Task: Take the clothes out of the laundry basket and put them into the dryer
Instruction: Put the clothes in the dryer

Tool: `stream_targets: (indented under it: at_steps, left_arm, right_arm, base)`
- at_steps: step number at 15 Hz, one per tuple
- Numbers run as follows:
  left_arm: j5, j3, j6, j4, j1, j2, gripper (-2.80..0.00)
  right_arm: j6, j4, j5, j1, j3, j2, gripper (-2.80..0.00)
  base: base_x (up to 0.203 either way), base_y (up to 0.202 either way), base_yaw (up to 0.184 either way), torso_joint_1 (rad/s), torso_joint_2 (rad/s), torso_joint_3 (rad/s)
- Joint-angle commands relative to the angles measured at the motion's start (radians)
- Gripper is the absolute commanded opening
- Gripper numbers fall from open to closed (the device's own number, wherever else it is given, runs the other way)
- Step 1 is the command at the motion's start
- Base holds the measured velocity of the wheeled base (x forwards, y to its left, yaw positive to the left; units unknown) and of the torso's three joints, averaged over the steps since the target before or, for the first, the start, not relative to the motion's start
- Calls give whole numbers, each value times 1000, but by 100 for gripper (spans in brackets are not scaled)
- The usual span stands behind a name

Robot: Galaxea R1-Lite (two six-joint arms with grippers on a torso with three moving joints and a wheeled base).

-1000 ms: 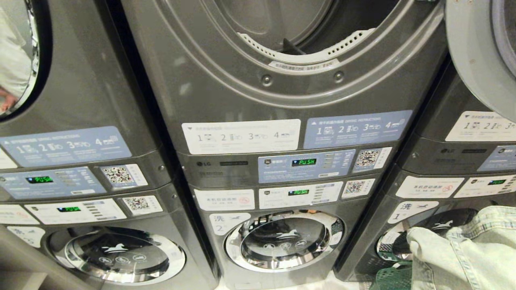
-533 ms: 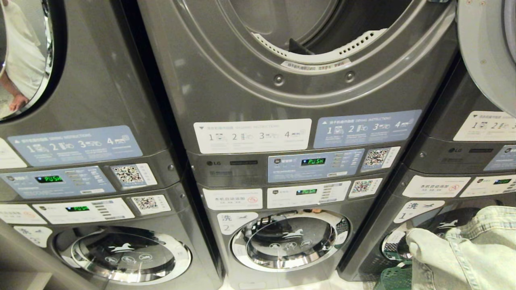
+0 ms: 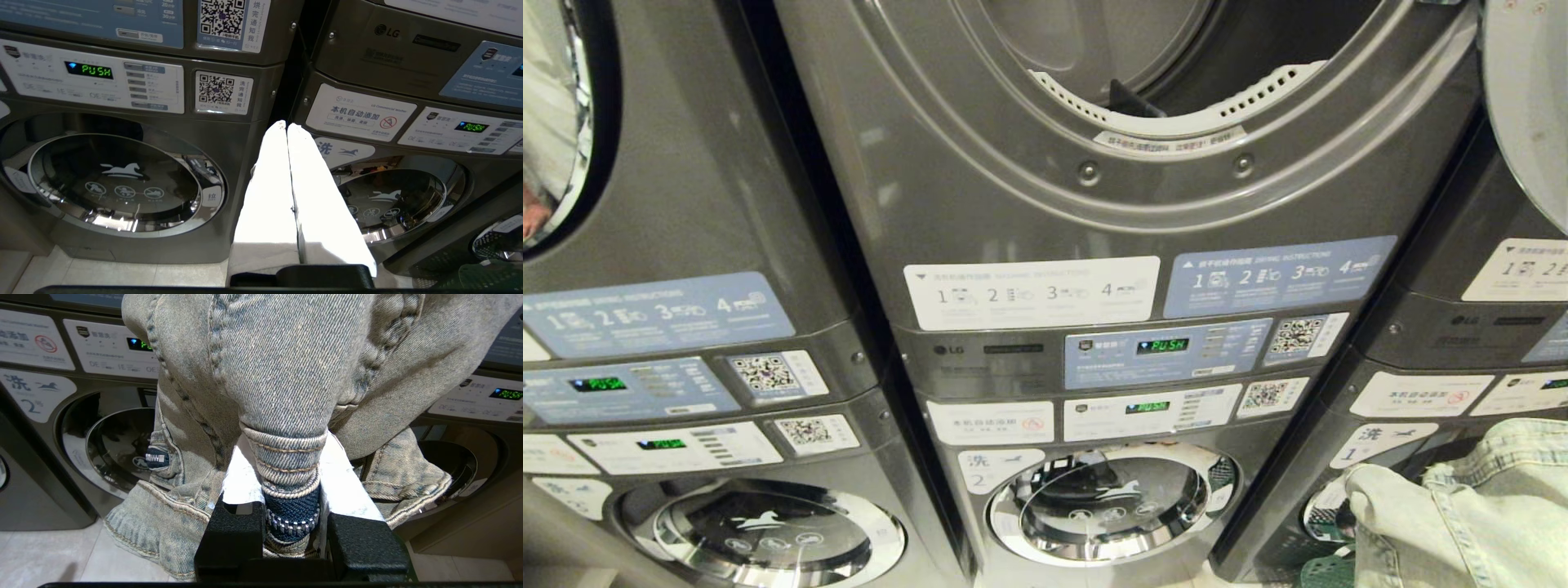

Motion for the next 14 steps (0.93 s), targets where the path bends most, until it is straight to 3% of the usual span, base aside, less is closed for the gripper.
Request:
stream_targets:
  at_steps: [1, 3, 6, 11, 14]
  left_arm:
    - [1, 31, -2, 0, 0, 2, -280]
    - [-1, 31, -2, -2, 0, 0, -280]
    - [-1, 31, -2, -2, 0, 2, -280]
    - [1, 31, -1, 1, 0, 1, -280]
    - [3, 31, -5, 1, 0, 2, -280]
  right_arm:
    - [-2, -1, 1, 0, 6, 0, -280]
    - [-6, -1, 20, 0, 8, 0, -280]
    - [-76, -4, 37, 0, 8, 0, -280]
    - [-75, -4, 37, 0, 6, 0, -280]
    - [-88, -81, 56, 0, -22, 1, -280]
  base:
    - [204, 0, 1, 2, 12, 3]
    - [200, 0, 0, -5, 3, 0]
    - [195, 0, 0, 1, 6, 2]
    - [193, 0, 2, 2, 5, 4]
    - [65, 0, -3, 4, 7, 2]
